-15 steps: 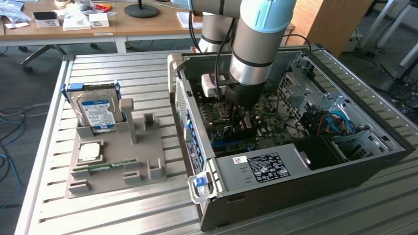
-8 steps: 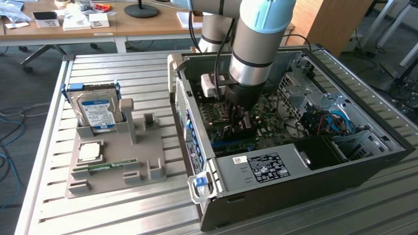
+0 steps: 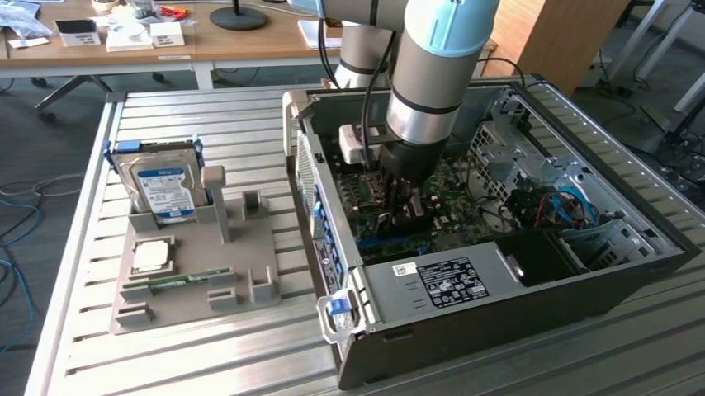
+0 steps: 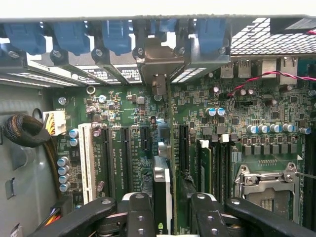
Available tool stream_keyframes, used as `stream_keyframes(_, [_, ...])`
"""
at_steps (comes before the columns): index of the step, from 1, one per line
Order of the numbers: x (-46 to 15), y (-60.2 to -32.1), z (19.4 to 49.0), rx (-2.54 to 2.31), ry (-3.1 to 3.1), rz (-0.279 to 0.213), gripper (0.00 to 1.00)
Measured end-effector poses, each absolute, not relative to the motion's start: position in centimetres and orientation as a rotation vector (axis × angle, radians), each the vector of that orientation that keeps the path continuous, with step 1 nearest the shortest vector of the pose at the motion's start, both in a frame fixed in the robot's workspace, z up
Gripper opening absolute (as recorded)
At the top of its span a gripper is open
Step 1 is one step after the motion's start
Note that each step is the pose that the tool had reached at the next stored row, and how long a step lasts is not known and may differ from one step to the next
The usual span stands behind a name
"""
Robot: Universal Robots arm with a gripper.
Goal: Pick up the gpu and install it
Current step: 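Insert the gpu into the slot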
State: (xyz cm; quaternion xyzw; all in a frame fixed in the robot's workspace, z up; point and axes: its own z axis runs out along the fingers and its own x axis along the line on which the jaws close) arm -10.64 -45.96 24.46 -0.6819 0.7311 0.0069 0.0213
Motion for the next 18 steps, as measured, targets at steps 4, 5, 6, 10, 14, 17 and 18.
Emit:
stream_keyframes(4, [-10.64, -45.96, 24.98, -2.114, 2.266, 0.021, 0.35])
stream_keyframes(5, [-10.64, -45.96, 25.11, -2.114, 2.266, 0.021, 0.35])
stream_keyframes(6, [-10.64, -45.96, 25.13, -2.114, 2.266, 0.021, 0.35])
stream_keyframes(10, [-10.64, -45.96, 25.13, -2.114, 2.266, 0.022, 0.35])
stream_keyframes(14, [-10.64, -45.96, 25.14, -2.114, 2.266, 0.021, 0.35])
stream_keyframes(17, [-10.65, -45.98, 25.17, -2.115, 2.267, 0.020, 0.33])
stream_keyframes(18, [-10.64, -45.97, 25.16, -2.114, 2.266, 0.021, 0.28])
